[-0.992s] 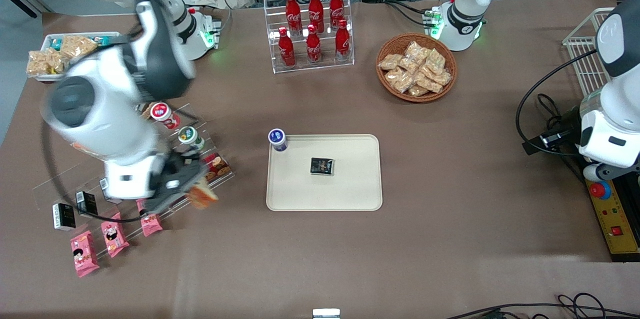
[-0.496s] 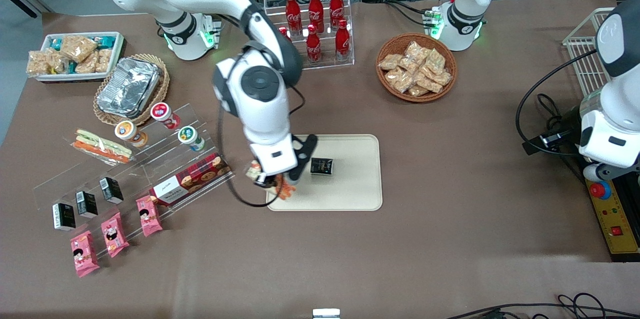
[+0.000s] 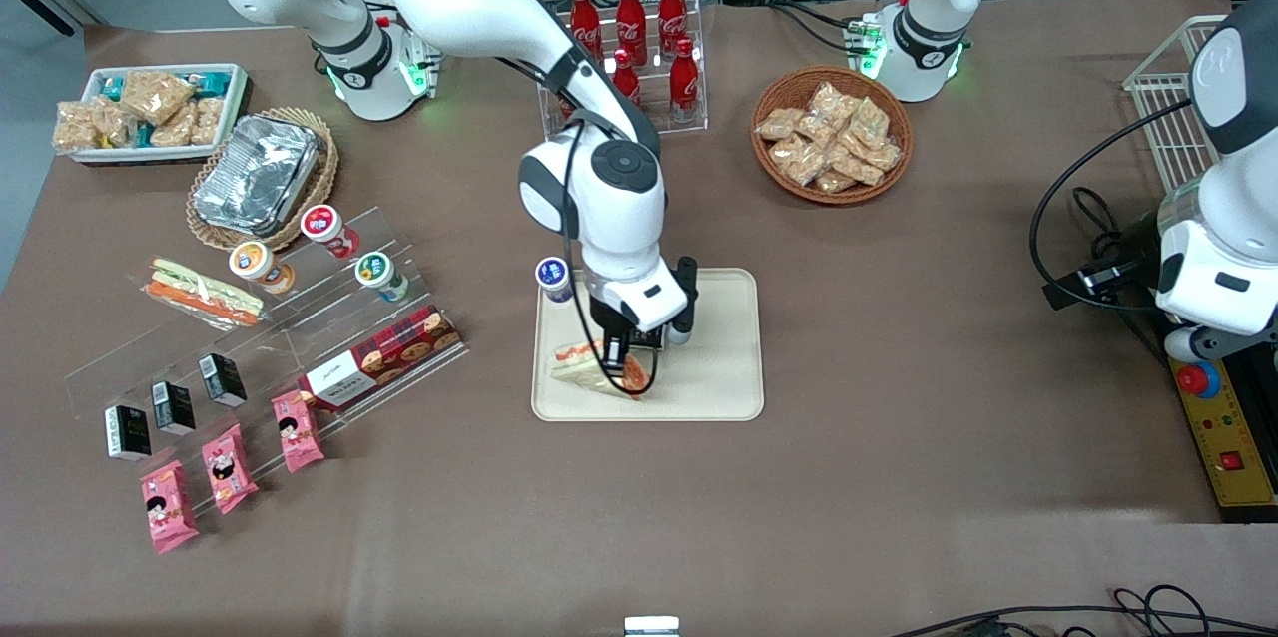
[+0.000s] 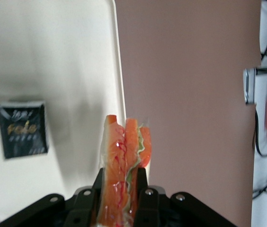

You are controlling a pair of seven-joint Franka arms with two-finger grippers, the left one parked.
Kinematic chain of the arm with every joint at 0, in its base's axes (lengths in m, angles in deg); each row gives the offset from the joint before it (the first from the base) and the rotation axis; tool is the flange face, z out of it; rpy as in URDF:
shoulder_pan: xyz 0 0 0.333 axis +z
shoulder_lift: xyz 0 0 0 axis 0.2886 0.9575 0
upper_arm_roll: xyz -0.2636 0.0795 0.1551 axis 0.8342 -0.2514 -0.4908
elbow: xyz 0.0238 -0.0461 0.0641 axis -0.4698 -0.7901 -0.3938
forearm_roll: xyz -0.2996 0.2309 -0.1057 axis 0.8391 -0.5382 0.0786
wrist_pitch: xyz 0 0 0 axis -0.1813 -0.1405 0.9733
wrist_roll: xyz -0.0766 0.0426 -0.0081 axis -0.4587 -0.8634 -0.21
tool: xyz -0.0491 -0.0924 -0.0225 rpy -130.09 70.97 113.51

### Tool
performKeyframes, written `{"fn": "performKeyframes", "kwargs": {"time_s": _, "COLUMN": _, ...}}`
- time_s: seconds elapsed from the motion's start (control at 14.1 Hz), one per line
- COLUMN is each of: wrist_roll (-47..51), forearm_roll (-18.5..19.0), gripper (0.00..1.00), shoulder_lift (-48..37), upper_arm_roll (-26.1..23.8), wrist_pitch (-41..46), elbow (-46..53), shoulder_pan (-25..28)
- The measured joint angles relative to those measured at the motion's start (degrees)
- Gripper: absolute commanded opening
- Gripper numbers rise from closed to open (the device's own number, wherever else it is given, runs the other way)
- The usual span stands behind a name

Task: Place sandwich on tray
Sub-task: 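Carry the sandwich over the cream tray and lower it beside the black box, then open the right gripper and withdraw it back toward the rack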

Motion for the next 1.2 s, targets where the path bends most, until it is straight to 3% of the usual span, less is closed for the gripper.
{"fn": "performKeyframes", "kwargs": {"time_s": 0.35, "wrist_roll": -1.4, "forearm_roll": 0.2, "gripper": 0.38, "shoulder_lift": 6.6, "upper_arm_roll": 0.2, "wrist_pitch": -8.2, "elbow": -0.3, "shoulder_pan": -0.1}}
{"fn": "performKeyframes", "kwargs": {"time_s": 0.43, "wrist_roll": -1.5, "forearm_roll": 0.2, "gripper": 0.74, "shoulder_lift": 6.9, "upper_arm_roll": 0.2, "wrist_pitch": -8.5, "elbow": -0.3, "shoulder_pan": -0.1}}
{"fn": "performKeyframes", "kwargs": {"time_s": 0.5, "wrist_roll": -1.5, "forearm_roll": 0.2, "gripper": 1.00, "shoulder_lift": 7.0, "upper_arm_roll": 0.2, "wrist_pitch": -8.6, "elbow": -0.3, "shoulder_pan": -0.1}}
{"fn": "performKeyframes", "kwargs": {"time_s": 0.78, "wrist_roll": -1.3, "forearm_roll": -0.4, "gripper": 1.00, "shoulder_lift": 6.1, "upper_arm_roll": 0.5, "wrist_pitch": -8.6, "elbow": 0.8, "shoulder_pan": -0.1}}
{"fn": "performKeyframes", "kwargs": {"time_s": 0.85, "wrist_roll": -1.2, "forearm_roll": -2.3, "gripper": 1.00, "shoulder_lift": 5.4, "upper_arm_roll": 0.6, "wrist_pitch": -8.5, "elbow": 1.0, "shoulder_pan": -0.3}}
{"fn": "performKeyframes", "kwargs": {"time_s": 1.06, "wrist_roll": -1.2, "forearm_roll": -13.7, "gripper": 1.00, "shoulder_lift": 1.2, "upper_arm_roll": 1.9, "wrist_pitch": -2.7, "elbow": 1.4, "shoulder_pan": -0.9}}
{"fn": "performKeyframes", "kwargs": {"time_s": 1.2, "wrist_roll": 0.9, "forearm_roll": -16.8, "gripper": 1.00, "shoulder_lift": -2.9, "upper_arm_roll": 3.5, "wrist_pitch": 4.4, "elbow": 1.6, "shoulder_pan": -2.5}}
